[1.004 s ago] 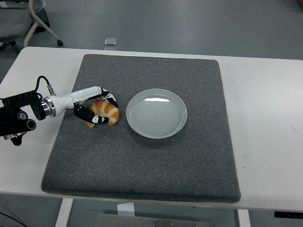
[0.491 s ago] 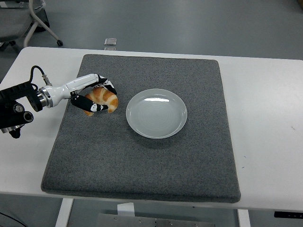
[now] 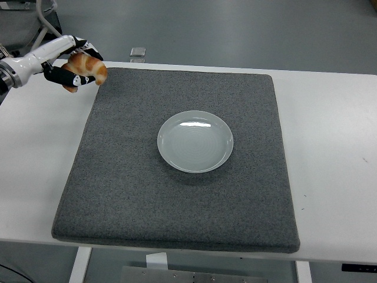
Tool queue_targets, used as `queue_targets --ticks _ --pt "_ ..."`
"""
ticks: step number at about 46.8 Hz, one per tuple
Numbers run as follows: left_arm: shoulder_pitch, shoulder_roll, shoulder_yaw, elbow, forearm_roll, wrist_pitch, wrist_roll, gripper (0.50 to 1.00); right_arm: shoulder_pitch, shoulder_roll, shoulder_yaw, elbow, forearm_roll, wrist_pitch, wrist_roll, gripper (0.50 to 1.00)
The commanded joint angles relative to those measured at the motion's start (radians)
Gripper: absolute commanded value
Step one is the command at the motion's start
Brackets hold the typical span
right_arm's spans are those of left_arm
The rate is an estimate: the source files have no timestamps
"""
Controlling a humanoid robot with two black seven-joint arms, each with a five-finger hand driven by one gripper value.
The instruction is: Place the bread on the plate
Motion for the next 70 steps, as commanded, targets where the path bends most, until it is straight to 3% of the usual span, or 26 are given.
queue_targets --ticks 1,7,13,22,27,35,47,56,70 --pt "-0.045 0.005 0.0 0.044 0.0 -0.06 0.0 0.5 0.0 0.0 0.0 0.001 0.0 0.0 0.0 0.93" --pt "-0.128 0.008 0.0 0.094 0.0 -0.156 0.002 0.5 -0.001 0.0 0.0 0.001 0.0 0.002 0.0 0.93" --pt "-0.208 0.004 0.001 0.124 0.002 -0.206 0.003 0.5 -0.001 0.0 0.0 0.001 0.0 0.002 0.0 0.93" --pt "-0.332 -0.016 0.01 0.127 0.013 -0.22 0.015 0.5 -0.001 0.0 0.0 0.005 0.0 0.002 0.0 0.93" --pt "-0.355 -0.088 0.01 0.127 0.011 -0.214 0.018 0.5 -0.001 0.0 0.0 0.008 0.0 0.002 0.0 0.93" --pt "-0.348 -0.202 0.01 0.124 0.011 -0.191 0.031 0.5 -0.001 0.0 0.0 0.011 0.0 0.002 0.0 0.93" --pt "-0.277 -0.38 0.023 0.113 0.011 -0.051 0.103 0.5 -0.001 0.0 0.0 0.012 0.0 0.005 0.0 0.93" --pt "-0.254 -0.478 0.021 0.099 0.002 -0.01 0.13 0.5 -0.001 0.0 0.002 0.014 0.0 0.006 0.0 0.93" --pt "-0.203 -0.512 0.085 -0.091 0.016 0.097 0.15 0.5 -0.001 0.0 0.003 0.012 0.002 0.006 0.0 0.93"
